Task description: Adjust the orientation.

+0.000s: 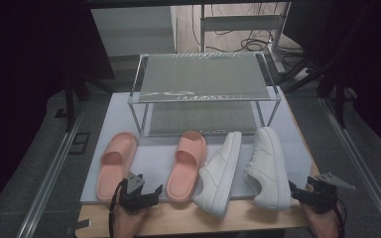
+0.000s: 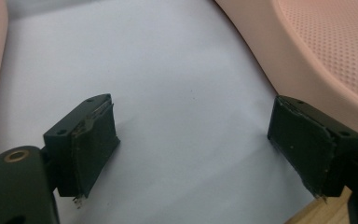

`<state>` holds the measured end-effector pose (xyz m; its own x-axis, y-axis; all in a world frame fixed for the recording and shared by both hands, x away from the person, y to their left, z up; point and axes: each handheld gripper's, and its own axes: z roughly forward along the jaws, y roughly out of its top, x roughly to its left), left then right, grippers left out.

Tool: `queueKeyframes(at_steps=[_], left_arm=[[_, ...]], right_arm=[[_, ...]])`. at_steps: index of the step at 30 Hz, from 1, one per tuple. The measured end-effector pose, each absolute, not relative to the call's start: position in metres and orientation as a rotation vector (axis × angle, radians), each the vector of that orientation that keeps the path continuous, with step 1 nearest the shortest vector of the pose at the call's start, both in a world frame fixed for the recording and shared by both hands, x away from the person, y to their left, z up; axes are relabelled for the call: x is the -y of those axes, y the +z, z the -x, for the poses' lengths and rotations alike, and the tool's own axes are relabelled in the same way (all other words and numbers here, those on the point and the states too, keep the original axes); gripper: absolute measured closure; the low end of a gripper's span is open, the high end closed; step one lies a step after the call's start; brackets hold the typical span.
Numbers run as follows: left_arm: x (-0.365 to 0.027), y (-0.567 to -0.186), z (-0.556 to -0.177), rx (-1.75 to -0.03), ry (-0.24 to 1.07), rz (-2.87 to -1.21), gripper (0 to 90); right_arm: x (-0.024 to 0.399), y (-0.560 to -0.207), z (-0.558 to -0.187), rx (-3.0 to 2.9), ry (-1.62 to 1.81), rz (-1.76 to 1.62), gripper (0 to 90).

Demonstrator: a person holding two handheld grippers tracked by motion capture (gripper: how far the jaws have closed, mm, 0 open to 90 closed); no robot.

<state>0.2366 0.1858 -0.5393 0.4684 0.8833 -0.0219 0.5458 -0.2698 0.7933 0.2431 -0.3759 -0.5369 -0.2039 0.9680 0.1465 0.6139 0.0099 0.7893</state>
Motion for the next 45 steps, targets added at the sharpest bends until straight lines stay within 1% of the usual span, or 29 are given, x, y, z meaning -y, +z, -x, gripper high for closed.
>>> queueKeyframes(at_steps=[12,14,28,34,37,45], left_arm=[[-0.185,-0.539,-0.235,-1.204,0.567,-1.946,15.2],[-0.185,-0.539,-0.235,-1.203,0.566,-1.943,15.1],[-0.184,-0.539,-0.235,-1.210,0.564,-1.944,14.7],[-0.180,-0.535,-0.234,-1.187,0.540,-1.992,14.1],[-0.179,-0.532,-0.232,-1.176,0.554,-2.008,14.2],[-0.184,-0.520,-0.230,-1.152,0.546,-1.992,15.4]], right_arm=[[0.379,-0.538,-0.243,-1.845,1.103,-1.686,15.7],[0.384,-0.541,-0.241,-1.836,1.159,-1.720,16.1],[0.384,-0.542,-0.240,-1.835,1.164,-1.714,16.2],[0.384,-0.542,-0.240,-1.835,1.163,-1.714,16.2],[0.384,-0.542,-0.240,-1.835,1.163,-1.714,16.2],[0.384,-0.542,-0.240,-1.834,1.162,-1.715,16.2]])
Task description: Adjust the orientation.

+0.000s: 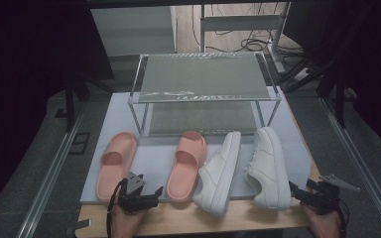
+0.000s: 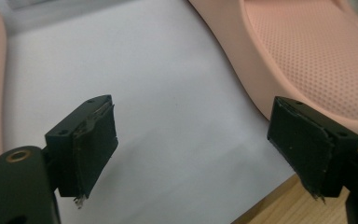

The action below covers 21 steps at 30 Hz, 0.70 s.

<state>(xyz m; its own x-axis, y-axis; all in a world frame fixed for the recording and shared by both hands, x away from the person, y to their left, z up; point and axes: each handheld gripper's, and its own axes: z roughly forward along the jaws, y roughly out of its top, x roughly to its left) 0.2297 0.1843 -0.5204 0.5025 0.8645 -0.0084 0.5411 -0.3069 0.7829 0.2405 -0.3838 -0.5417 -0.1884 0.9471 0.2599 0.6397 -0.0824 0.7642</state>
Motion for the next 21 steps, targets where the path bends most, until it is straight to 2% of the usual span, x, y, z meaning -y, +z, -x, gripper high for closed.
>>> queueKeyframes(at_steps=[10,21], left_arm=[[-0.199,-0.508,-0.231,-1.169,0.563,-1.983,17.2],[-0.226,-0.500,-0.235,-1.228,0.584,-1.965,24.3]], right_arm=[[0.384,-0.542,-0.240,-1.833,1.161,-1.716,16.2],[0.383,-0.542,-0.240,-1.832,1.160,-1.717,16.1]])
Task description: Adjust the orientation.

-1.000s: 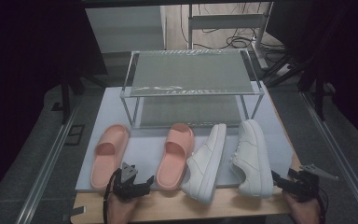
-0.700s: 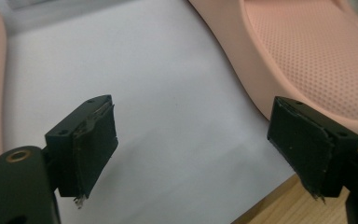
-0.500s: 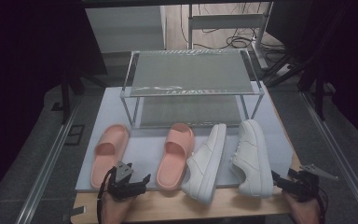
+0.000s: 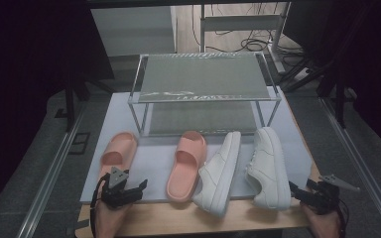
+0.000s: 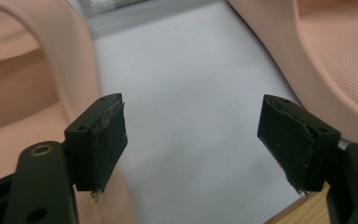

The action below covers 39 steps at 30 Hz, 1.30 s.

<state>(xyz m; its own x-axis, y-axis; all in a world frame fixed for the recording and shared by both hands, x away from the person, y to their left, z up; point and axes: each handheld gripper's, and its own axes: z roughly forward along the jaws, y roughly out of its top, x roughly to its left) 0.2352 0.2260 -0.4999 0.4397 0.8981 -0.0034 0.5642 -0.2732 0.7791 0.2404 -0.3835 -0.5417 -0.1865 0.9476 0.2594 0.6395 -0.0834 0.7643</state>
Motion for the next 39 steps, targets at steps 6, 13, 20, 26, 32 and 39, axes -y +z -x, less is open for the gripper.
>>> queueKeyframes(at_steps=[6,13,20,26,32,39], left_arm=[[-0.236,-0.497,-0.238,-1.259,0.587,-1.958,27.0],[-0.249,-0.492,-0.243,-1.288,0.606,-1.947,32.1],[-0.262,-0.492,-0.253,-1.337,0.598,-1.931,40.8],[-0.266,-0.490,-0.269,-1.360,0.611,-1.936,56.4],[-0.264,-0.488,-0.280,-1.366,0.614,-1.948,66.7],[-0.260,-0.490,-0.291,-1.411,0.607,-1.954,75.8]], right_arm=[[0.383,-0.542,-0.240,-1.831,1.159,-1.717,16.1],[0.383,-0.542,-0.241,-1.837,1.159,-1.713,14.6],[0.383,-0.541,-0.241,-1.844,1.154,-1.709,14.3],[0.383,-0.542,-0.241,-1.841,1.154,-1.710,14.4],[0.383,-0.542,-0.241,-1.840,1.154,-1.711,14.4],[0.383,-0.542,-0.241,-1.839,1.154,-1.711,14.5]])
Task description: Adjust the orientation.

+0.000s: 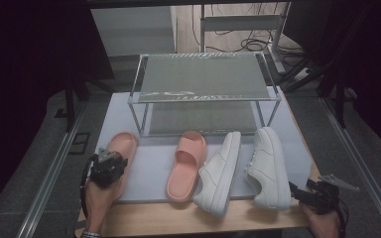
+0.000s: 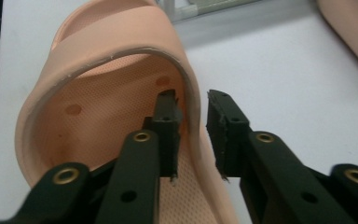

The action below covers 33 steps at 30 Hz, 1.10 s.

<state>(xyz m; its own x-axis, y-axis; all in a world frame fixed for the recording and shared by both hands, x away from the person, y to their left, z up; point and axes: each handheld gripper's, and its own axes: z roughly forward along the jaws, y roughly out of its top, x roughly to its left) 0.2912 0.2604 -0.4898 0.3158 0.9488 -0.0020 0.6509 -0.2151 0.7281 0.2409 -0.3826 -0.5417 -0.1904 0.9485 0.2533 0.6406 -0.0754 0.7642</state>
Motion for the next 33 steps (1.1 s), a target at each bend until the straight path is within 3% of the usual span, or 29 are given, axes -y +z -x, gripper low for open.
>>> queueKeyframes(at_steps=[6,18,33], left_arm=[[-0.259,-0.488,-0.291,-1.425,0.618,-1.966,84.2],[-0.267,-0.478,-0.272,-1.388,0.597,-1.959,85.5],[-0.250,-0.468,-0.245,-1.258,0.589,-2.005,85.6]], right_arm=[[0.383,-0.542,-0.241,-1.840,1.153,-1.711,14.6],[0.383,-0.542,-0.241,-1.838,1.154,-1.711,14.7],[0.383,-0.542,-0.241,-1.836,1.155,-1.711,14.8]])
